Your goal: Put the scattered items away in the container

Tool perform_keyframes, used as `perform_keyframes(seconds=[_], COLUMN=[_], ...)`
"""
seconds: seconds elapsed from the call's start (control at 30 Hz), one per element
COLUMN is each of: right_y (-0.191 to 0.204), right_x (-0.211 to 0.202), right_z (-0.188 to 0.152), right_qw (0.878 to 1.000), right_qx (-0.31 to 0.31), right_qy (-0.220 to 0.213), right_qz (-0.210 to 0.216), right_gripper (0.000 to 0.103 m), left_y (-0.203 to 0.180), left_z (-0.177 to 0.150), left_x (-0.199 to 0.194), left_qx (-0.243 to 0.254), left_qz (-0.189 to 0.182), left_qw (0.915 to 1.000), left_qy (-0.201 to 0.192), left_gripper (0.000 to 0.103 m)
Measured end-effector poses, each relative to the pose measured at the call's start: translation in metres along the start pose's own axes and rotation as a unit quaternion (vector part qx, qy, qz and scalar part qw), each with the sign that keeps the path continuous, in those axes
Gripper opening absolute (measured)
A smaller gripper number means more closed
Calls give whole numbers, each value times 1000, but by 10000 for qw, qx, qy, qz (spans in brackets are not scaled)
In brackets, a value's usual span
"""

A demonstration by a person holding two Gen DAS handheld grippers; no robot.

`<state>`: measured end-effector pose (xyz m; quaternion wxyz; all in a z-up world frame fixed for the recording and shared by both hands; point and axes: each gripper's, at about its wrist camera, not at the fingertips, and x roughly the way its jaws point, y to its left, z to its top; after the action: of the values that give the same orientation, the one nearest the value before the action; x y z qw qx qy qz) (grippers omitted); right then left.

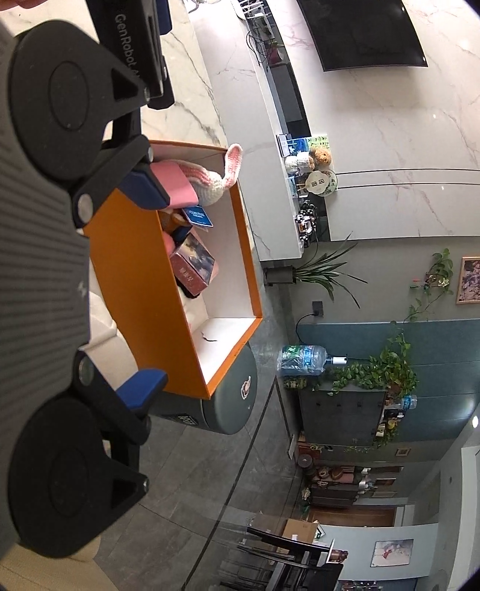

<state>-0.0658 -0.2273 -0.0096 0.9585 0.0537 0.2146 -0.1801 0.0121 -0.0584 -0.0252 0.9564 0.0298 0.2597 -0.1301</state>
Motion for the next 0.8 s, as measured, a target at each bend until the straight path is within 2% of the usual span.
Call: perform_keyframes(seconds=[0.8], right_y=[8], right_x=[-7], right_z=[3], right_qw=[9997], right_qx=[-149], right_qy=[-199], right_qz=[-64], right_gripper=[94], left_y=[3], left_z=[4], left_x=[0], left_qx=[47], left_qz=[105], left_qw=[9999], left_qy=[39], left_gripper=[95])
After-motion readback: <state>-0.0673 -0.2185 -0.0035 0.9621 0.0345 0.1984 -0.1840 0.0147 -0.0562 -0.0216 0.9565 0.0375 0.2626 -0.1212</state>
